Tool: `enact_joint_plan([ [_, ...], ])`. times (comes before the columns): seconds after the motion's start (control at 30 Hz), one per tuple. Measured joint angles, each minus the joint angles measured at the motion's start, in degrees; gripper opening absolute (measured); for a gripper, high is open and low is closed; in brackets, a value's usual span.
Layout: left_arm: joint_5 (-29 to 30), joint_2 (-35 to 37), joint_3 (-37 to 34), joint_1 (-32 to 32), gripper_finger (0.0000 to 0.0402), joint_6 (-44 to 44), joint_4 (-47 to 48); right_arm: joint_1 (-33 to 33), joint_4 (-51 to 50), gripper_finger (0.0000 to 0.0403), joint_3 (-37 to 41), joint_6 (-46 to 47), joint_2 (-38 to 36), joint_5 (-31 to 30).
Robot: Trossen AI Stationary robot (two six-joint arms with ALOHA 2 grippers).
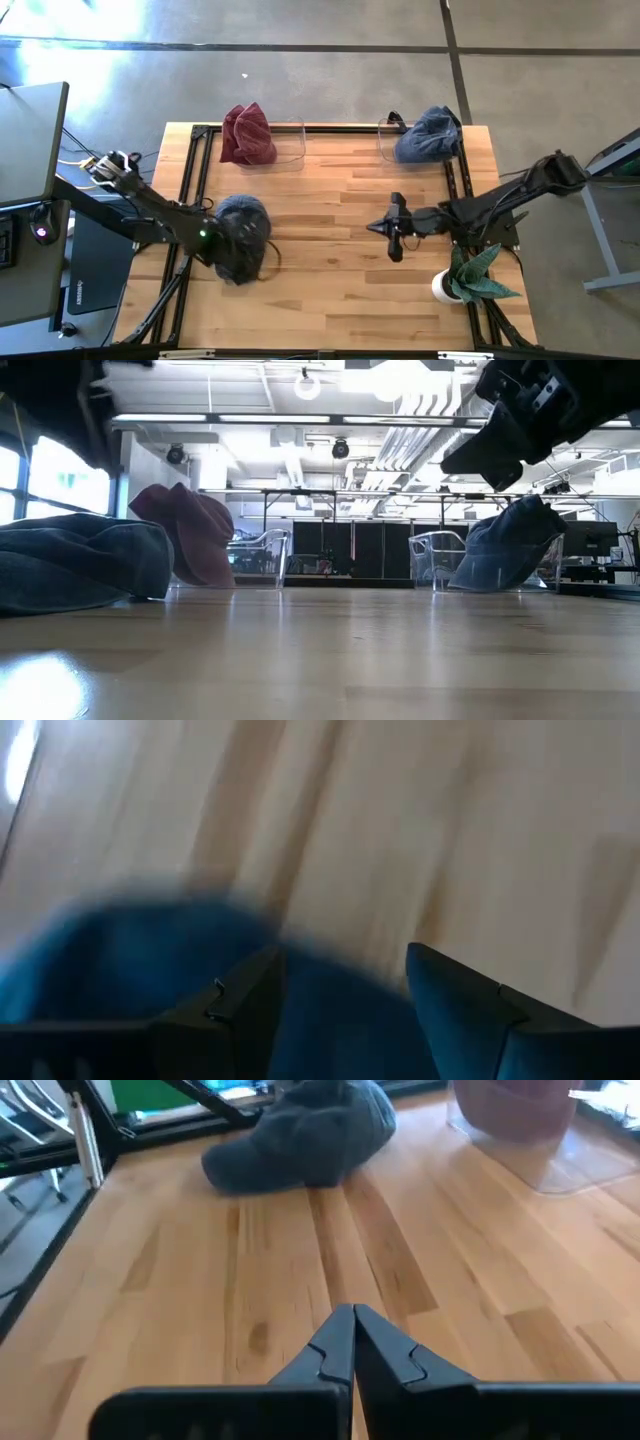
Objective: Pick & Place hat
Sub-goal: Put the blue cap into the right transparent bin
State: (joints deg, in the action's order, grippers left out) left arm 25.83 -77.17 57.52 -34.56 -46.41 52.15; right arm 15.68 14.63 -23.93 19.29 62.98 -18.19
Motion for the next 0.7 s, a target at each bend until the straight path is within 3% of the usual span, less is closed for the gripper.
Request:
enact_joint_plan([
  [0.1,-2.1,3.79,-0.02,0.09,0.0204,-13.11,13.75,0.81,2.78,0.0,1.45,-0.75,-0.28,-0.78],
  [0.23,1.85,4.77,-0.07,0.46,0.0205,-19.29,25.82,0.46,3.53,0.0,1.49,-1.36,-0.48,-0.43],
  [0.37,4.65,5.85,-0.07,2.01,0.0205,-16.64,32.95,0.44,3.63,0.0,1.49,-1.89,-0.46,-0.42],
  [0.53,5.32,9.73,-2.07,9.25,0.0211,-7.98,31.57,0.44,3.66,0.0,1.49,-2.8,-0.48,0.82],
  [0.7,-2.01,14.13,-8.25,19.61,0.0252,7.25,24.1,0.44,3.7,0.0,1.49,-2.82,-0.48,2.71],
])
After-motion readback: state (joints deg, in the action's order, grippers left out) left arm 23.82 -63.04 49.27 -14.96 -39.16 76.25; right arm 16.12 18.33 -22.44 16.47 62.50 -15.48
